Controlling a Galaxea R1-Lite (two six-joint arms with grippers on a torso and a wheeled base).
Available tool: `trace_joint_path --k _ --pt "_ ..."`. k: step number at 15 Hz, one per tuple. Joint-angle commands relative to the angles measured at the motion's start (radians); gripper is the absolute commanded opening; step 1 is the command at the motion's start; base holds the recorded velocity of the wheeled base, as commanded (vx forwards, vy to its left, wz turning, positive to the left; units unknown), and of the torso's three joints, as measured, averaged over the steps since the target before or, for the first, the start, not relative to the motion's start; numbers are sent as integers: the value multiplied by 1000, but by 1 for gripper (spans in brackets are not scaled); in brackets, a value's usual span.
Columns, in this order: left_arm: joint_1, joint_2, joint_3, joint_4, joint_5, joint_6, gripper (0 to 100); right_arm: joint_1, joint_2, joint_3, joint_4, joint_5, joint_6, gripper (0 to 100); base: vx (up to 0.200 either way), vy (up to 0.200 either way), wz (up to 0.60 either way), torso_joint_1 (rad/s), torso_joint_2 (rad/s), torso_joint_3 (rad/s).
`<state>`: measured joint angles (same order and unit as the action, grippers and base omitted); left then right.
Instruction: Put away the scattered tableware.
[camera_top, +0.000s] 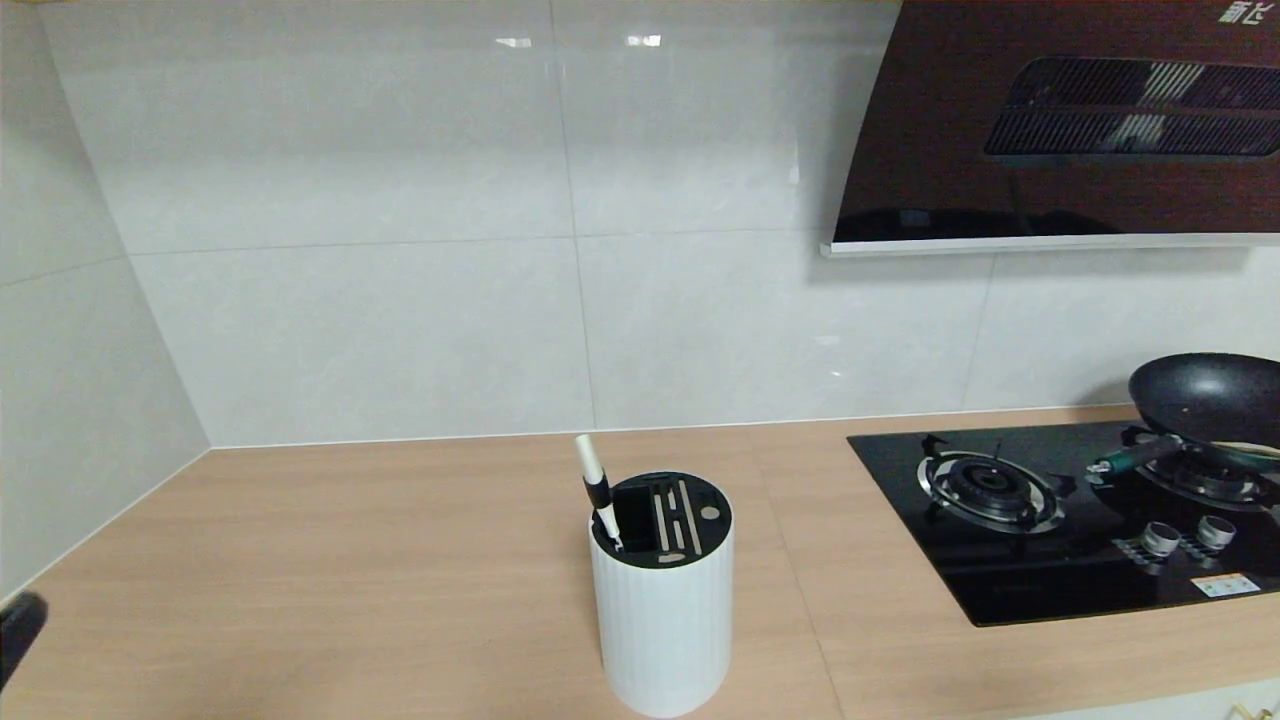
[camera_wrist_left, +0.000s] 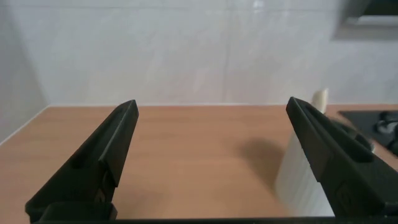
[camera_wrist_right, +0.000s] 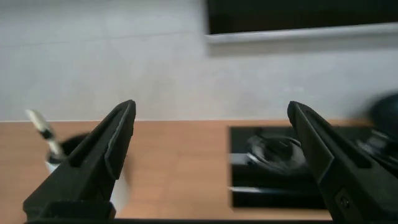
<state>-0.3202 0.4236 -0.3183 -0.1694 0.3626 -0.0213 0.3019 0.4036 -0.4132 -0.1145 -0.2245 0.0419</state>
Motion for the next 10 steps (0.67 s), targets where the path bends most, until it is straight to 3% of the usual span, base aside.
trace_joint_path --k 1,2,5,6,7,8,10 --pt "125 -276 -10 151 -63 6 100 -87 -269 -16 164 -3 -8 100 0 0 0 0 0 0" --pt "156 -330 -2 199 -68 30 100 -135 -302 -15 203 -3 -8 100 0 0 0 0 0 0" --pt "227 -329 58 140 -20 29 100 -205 -304 -13 202 -27 59 100 0 0 0 0 0 0" --pt "253 -336 68 126 -22 30 100 -219 -305 -12 203 -26 65 100 0 0 0 0 0 0" --pt "308 -413 94 139 -59 55 100 -282 -345 2 220 -9 64 100 0 0 0 0 0 0" --pt "319 -424 107 152 -74 72 100 -291 -367 11 236 7 62 100 0 0 0 0 0 0" --pt "320 -424 162 157 -85 50 100 -305 -402 53 282 19 64 100 0 0 0 0 0 0"
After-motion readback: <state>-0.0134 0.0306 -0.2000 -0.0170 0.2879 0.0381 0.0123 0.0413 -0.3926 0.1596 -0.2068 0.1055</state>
